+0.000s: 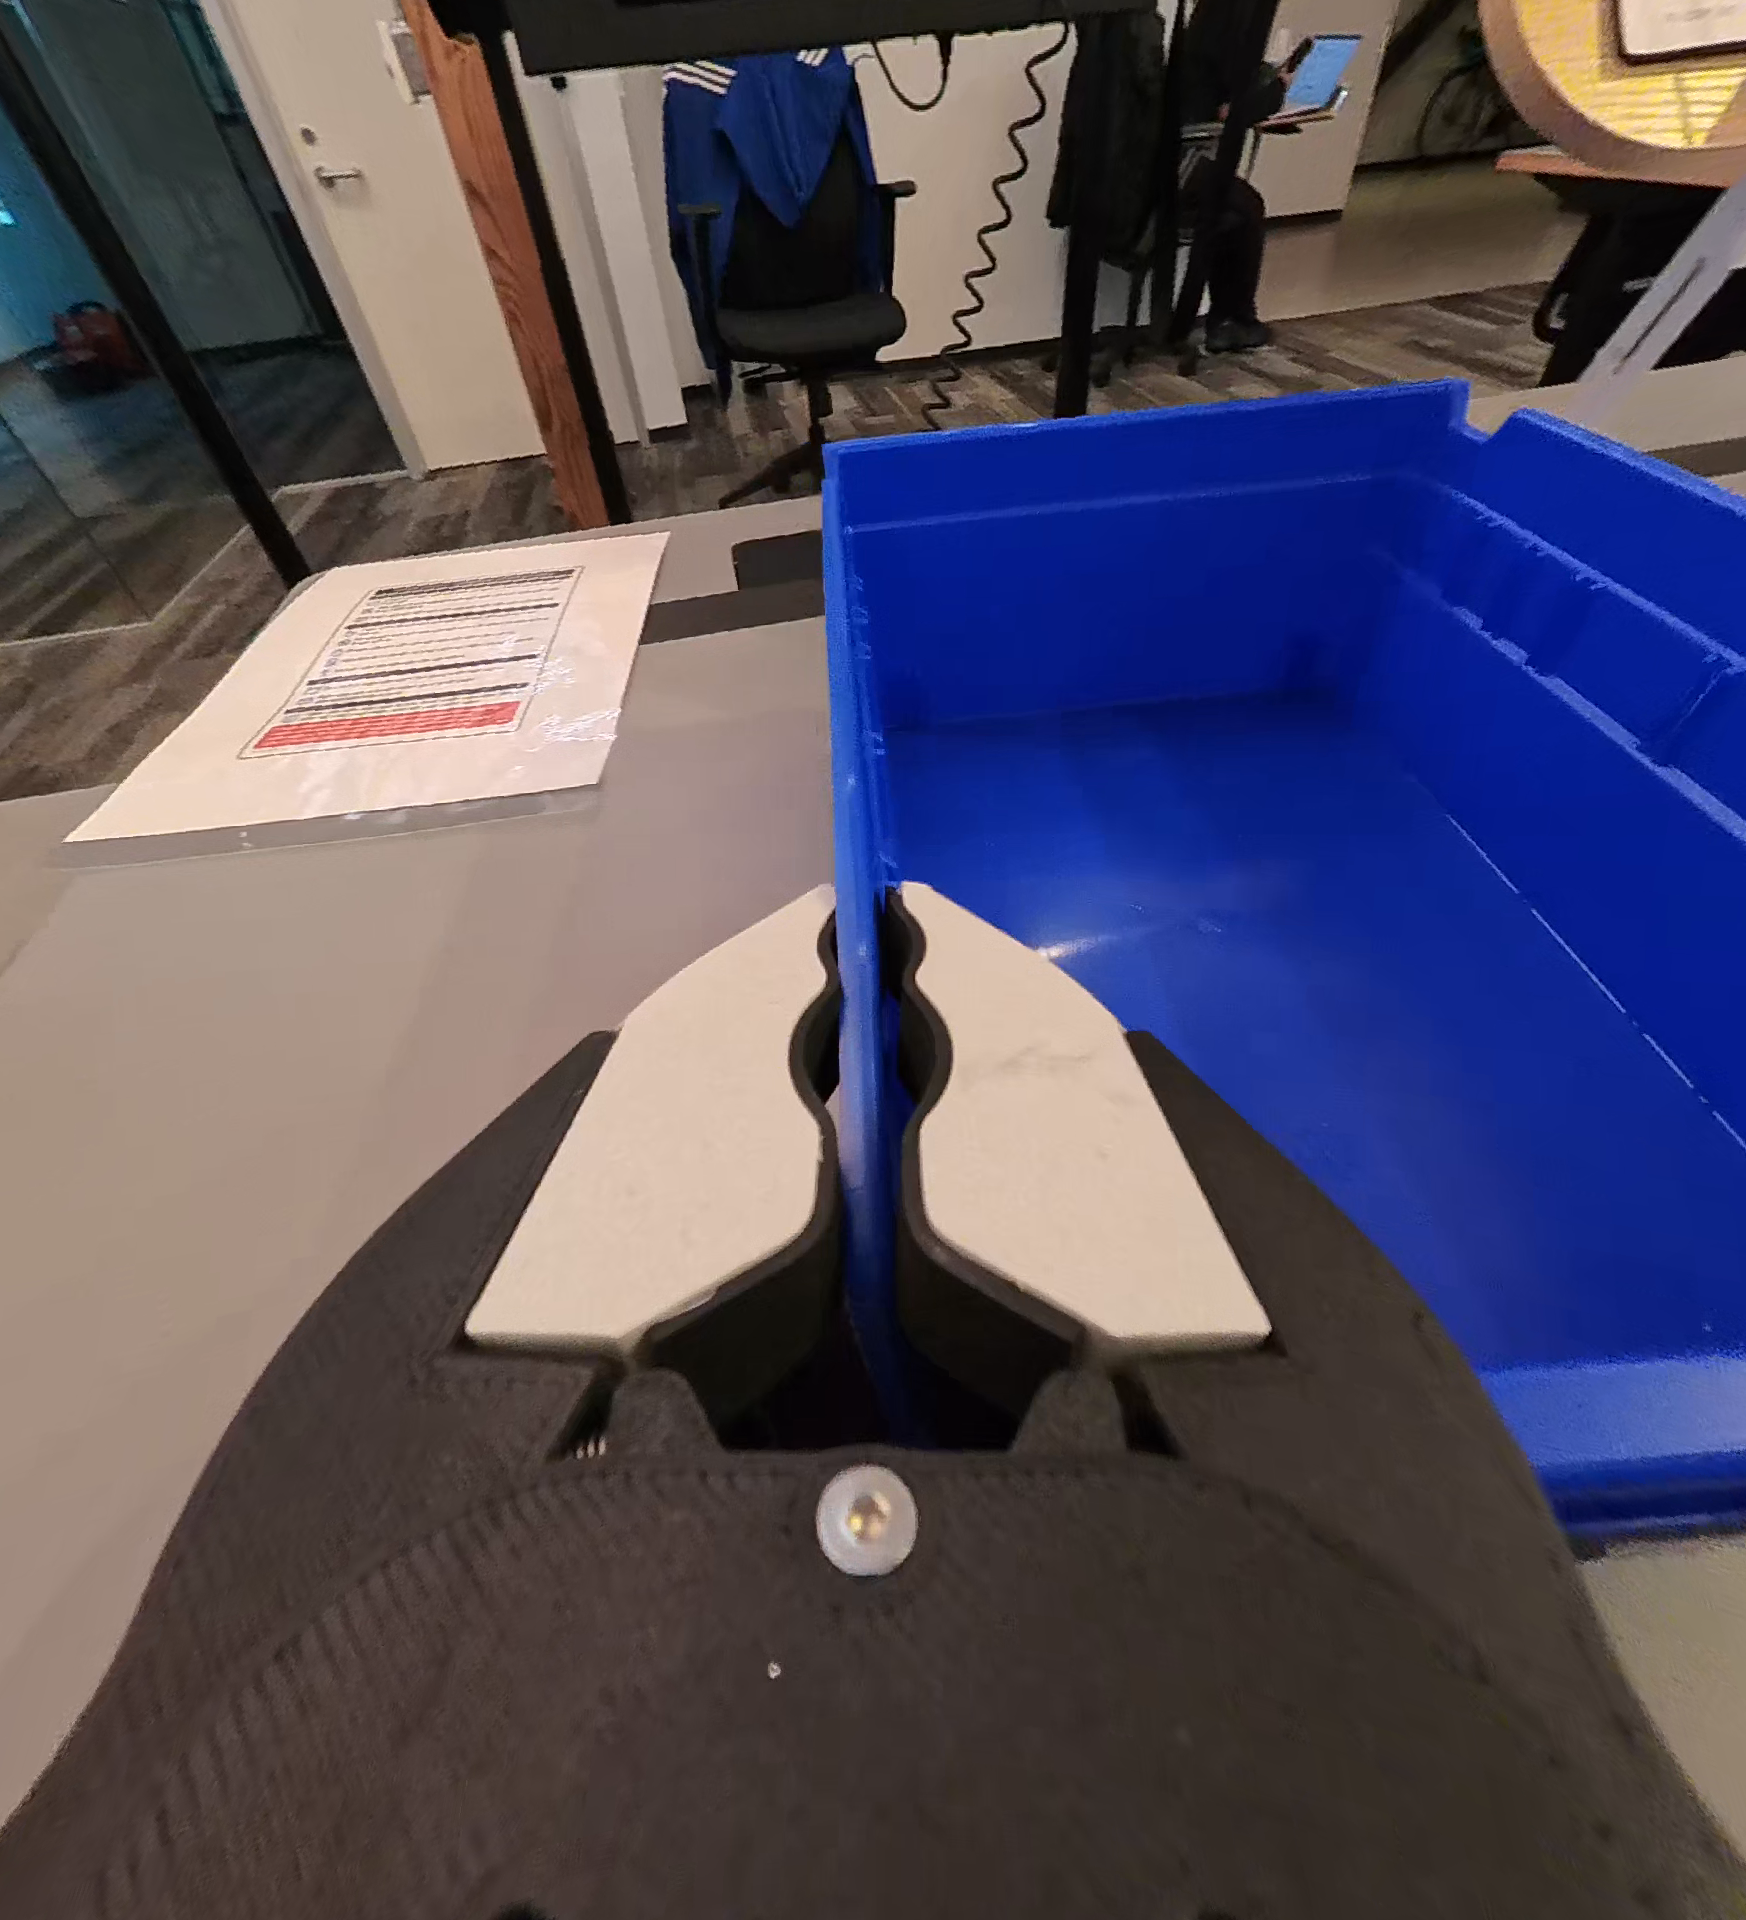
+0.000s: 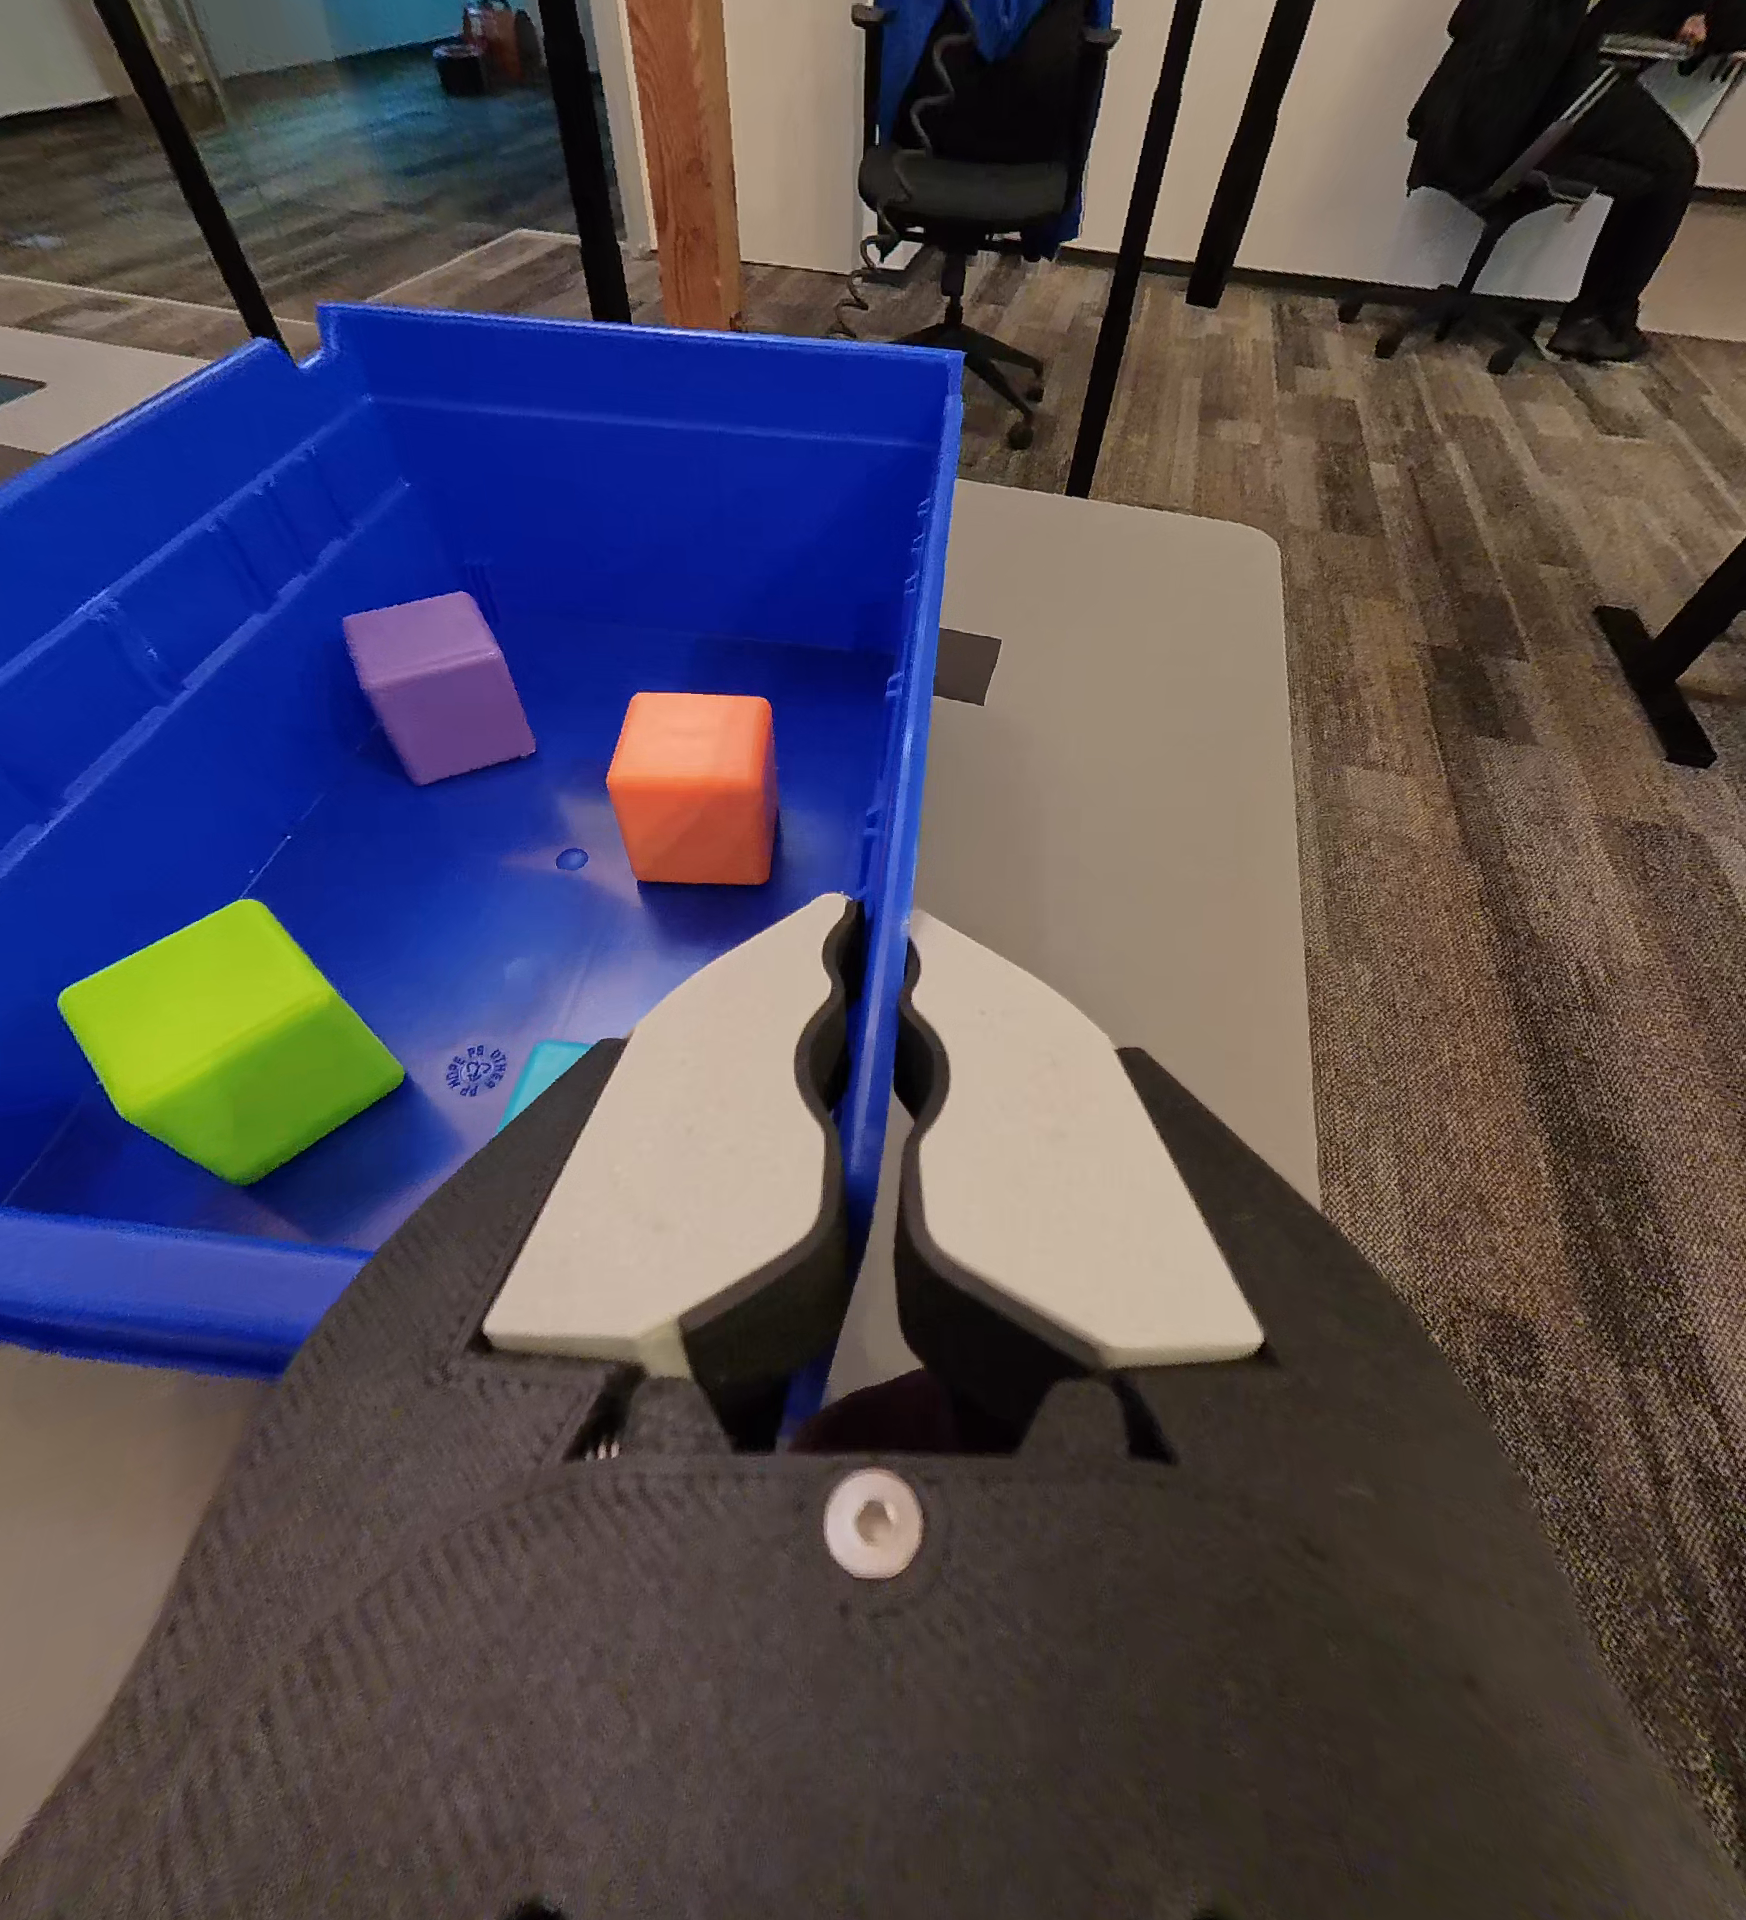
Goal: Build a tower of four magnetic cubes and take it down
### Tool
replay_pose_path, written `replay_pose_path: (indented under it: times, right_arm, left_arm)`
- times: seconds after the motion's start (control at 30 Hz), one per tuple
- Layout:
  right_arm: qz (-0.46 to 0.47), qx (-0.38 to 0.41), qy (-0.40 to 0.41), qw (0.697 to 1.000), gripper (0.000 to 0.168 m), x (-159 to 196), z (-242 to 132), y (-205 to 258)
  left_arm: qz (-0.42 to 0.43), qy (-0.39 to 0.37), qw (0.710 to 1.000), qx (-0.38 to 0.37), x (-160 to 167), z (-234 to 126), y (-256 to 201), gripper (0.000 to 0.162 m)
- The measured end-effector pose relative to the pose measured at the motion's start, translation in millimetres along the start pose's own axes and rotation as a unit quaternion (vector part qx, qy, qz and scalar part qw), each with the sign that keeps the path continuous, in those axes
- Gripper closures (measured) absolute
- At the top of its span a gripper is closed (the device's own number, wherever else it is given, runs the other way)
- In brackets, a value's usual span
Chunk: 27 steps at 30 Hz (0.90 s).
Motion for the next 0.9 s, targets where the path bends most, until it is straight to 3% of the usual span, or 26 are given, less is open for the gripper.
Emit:
replay_pose_path:
  times: [0.03,0.9]
  right_arm:
    - [0.0,0.0,0.0,1.0,0.165,0,0,0]
    - [-0.006,-0.005,-0.001,1.0,0.165,1,-1,-3]
  left_arm:
    - [0.002,0.0,1.0,0.006,0,-1,-2,0.158]
    - [0.059,-0.009,0.99,0.129,12,-39,-73,0.157]
Point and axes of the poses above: each gripper's, where its closed fingertips meet, z out along the fingers, x out of its underside, y = z × x across the jaws, the point moved 5 cm from there along -z, back along the fingers, and after that the axes turned 11 degrees about y, right-handed, at the moved point
